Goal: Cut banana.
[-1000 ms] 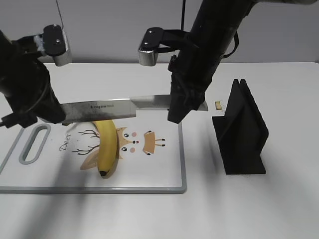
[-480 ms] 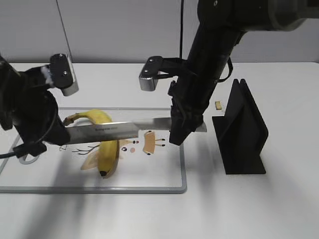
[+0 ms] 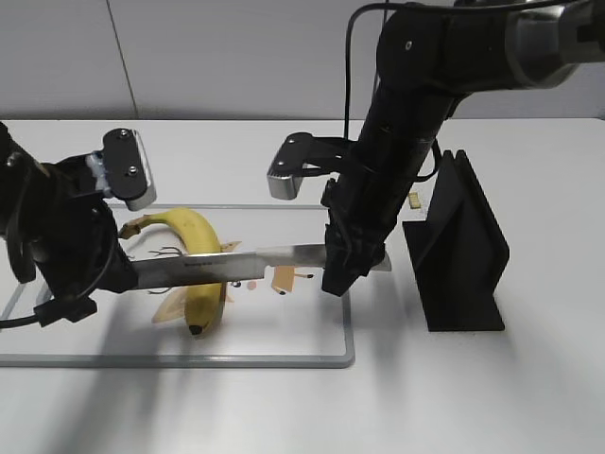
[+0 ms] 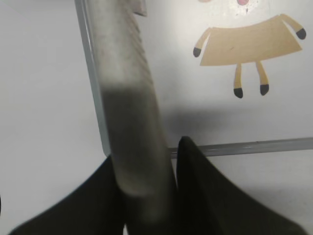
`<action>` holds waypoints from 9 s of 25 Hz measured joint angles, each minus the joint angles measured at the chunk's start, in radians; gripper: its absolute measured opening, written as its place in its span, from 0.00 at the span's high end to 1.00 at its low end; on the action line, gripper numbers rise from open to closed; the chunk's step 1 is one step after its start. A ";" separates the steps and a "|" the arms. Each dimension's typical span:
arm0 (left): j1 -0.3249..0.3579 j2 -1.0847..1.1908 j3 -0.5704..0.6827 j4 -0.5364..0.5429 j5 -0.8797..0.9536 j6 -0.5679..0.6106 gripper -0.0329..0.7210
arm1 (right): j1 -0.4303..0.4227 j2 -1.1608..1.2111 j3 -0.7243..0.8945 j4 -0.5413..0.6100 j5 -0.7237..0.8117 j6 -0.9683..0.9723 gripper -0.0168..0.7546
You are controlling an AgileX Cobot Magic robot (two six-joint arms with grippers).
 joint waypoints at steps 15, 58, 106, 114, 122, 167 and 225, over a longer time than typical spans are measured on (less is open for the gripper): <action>0.000 0.007 0.042 -0.004 -0.012 -0.023 0.93 | 0.030 0.002 0.035 -0.015 -0.049 0.007 0.67; -0.004 0.121 0.055 -0.016 -0.107 -0.023 0.93 | 0.030 0.127 0.019 -0.025 -0.109 0.006 0.65; 0.032 -0.315 0.060 -0.018 -0.115 -0.186 0.18 | 0.028 -0.251 0.037 -0.035 -0.021 -0.094 0.76; 0.209 -0.394 0.060 0.026 -0.038 -0.462 0.18 | 0.028 -0.321 0.037 -0.058 0.006 0.147 0.76; 0.294 -0.469 0.060 0.296 0.193 -0.841 0.18 | 0.028 -0.385 0.041 -0.075 0.094 0.464 0.76; 0.296 -1.636 0.379 0.325 0.482 -1.045 0.19 | 0.028 -0.938 0.652 -0.616 -0.288 1.597 0.76; 0.296 -1.636 0.379 0.325 0.482 -1.045 0.22 | 0.028 -1.550 0.843 -0.346 -0.096 0.987 0.21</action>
